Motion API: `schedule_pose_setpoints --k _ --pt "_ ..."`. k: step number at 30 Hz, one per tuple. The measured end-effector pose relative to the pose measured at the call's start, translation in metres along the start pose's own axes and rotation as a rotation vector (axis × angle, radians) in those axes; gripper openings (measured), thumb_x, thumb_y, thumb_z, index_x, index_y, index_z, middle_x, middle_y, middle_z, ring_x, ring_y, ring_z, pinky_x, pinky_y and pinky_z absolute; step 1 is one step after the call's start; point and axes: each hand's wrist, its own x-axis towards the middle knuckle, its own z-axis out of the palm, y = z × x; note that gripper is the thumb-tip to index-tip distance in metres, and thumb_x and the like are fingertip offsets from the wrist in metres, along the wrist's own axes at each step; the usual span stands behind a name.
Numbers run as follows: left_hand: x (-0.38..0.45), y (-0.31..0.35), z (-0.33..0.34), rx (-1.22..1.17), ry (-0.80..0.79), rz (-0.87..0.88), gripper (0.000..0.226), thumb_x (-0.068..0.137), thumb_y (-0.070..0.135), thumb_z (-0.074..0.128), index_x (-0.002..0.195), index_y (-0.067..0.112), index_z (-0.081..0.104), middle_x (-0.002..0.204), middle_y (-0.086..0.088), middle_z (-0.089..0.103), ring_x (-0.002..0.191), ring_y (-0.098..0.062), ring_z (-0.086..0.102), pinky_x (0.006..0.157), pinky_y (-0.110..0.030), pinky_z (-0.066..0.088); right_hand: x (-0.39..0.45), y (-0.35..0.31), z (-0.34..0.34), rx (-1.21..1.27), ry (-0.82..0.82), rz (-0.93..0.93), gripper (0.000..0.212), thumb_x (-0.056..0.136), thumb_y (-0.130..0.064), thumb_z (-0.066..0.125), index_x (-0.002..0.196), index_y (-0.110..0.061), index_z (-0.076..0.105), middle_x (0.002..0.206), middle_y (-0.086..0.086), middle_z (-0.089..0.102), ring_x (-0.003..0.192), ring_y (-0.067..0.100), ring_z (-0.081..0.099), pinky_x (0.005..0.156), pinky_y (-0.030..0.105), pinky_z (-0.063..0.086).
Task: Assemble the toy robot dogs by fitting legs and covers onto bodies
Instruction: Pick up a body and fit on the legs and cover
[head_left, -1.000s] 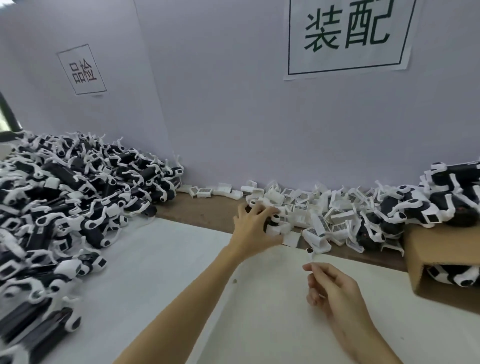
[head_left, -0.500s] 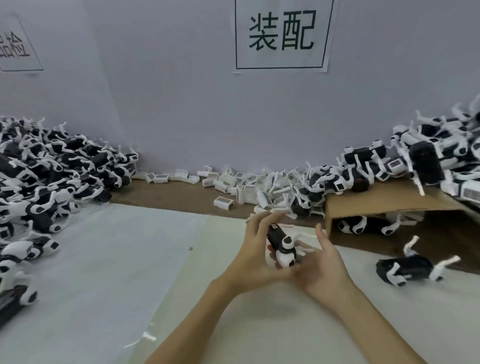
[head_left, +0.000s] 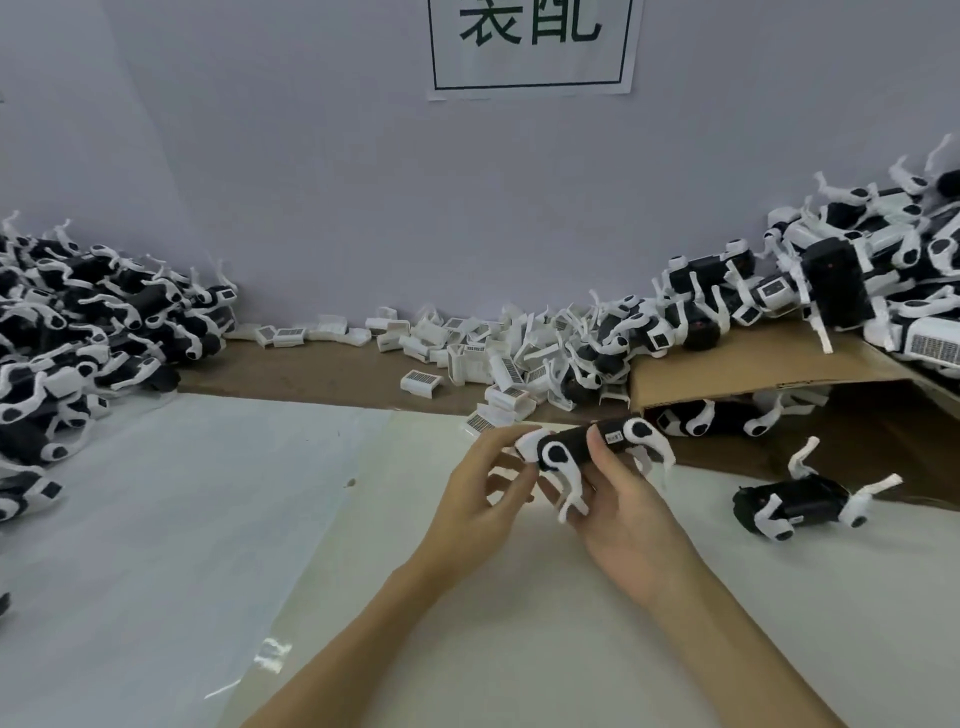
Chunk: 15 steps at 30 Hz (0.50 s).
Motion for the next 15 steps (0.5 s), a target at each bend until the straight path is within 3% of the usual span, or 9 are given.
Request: schedule_pose_setpoints --k 3,5,10,13,15 --pt "0.0042 0.0023 0.0002 -0.101 0.074 -0.102 0.023 0.11 0.025 0.058 0.131 0.019 0.067 0.107 -0.002 0.073 0.093 -0.023 0.072 0.082 -0.032 0.06 -0.0028 0.0004 0.0023 -0.052 0.02 -0.041 0.056 0.095 -0.046 0.069 0.135 -0.009 0.058 0.117 0.01 0.073 0.106 0.021 0.072 0.092 0.039 0.055" --pt "0.0048 0.0047 -0.0001 -0.179 0.129 -0.172 0.029 0.109 0.038 0.054 0.12 0.016 0.07 0.098 -0.002 0.075 0.085 -0.021 0.072 0.082 -0.036 0.06 -0.0034 0.0031 0.0032 -0.108 0.038 -0.068 0.056 0.095 -0.047 0.068 0.137 -0.011 0.058 0.119 0.014 0.075 0.109 0.025 0.074 0.091 0.04 0.056" --pt "0.0079 0.0034 -0.0058 -0.421 0.218 -0.317 0.049 0.105 0.047 0.056 0.106 0.0 0.068 0.087 -0.013 0.069 0.068 -0.025 0.064 0.063 -0.033 0.055 -0.0065 0.0066 0.0034 -0.257 0.03 -0.191 0.054 0.085 -0.034 0.077 0.135 -0.024 0.058 0.118 0.018 0.075 0.101 0.036 0.076 0.078 0.034 0.062" --pt "0.0085 -0.0007 -0.007 -0.345 0.237 -0.394 0.043 0.11 0.042 0.055 0.101 0.003 0.07 0.072 -0.008 0.064 0.062 -0.027 0.061 0.056 -0.034 0.052 -0.0087 0.0046 -0.0001 -0.434 -0.002 -0.256 0.058 0.094 -0.017 0.077 0.143 -0.038 0.053 0.115 0.013 0.075 0.093 0.036 0.078 0.079 0.032 0.063" --pt "0.0068 0.0006 -0.0068 -0.302 0.229 -0.401 0.037 0.111 0.04 0.053 0.106 0.008 0.07 0.073 -0.006 0.066 0.064 -0.028 0.065 0.058 -0.035 0.054 -0.0103 0.0027 -0.0025 -0.507 -0.009 -0.252 0.058 0.094 -0.015 0.078 0.14 -0.041 0.054 0.11 0.009 0.076 0.087 0.036 0.079 0.082 0.031 0.063"
